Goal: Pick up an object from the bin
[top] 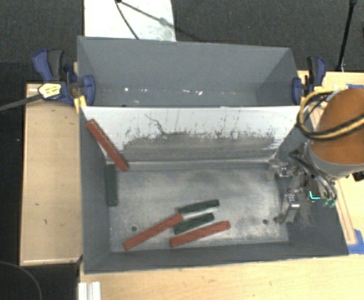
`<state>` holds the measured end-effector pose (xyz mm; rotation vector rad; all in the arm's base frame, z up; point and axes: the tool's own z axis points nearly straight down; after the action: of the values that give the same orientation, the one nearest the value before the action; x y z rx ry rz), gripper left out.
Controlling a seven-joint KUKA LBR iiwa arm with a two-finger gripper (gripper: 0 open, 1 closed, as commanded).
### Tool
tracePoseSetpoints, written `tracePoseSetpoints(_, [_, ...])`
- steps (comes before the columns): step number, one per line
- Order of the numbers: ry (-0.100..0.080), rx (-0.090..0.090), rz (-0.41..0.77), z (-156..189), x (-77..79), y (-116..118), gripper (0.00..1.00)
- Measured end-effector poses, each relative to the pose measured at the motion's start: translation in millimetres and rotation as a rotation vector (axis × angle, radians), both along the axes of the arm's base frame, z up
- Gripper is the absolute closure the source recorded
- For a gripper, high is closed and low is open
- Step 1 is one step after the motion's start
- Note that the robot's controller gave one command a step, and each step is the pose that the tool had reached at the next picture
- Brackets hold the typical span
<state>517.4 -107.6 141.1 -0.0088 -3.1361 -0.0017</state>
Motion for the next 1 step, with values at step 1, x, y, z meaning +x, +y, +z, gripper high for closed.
tracePoseSetpoints(1, [-0.001, 0.004, 0.041, -64.9, 4.8, 80.6, 0.0])
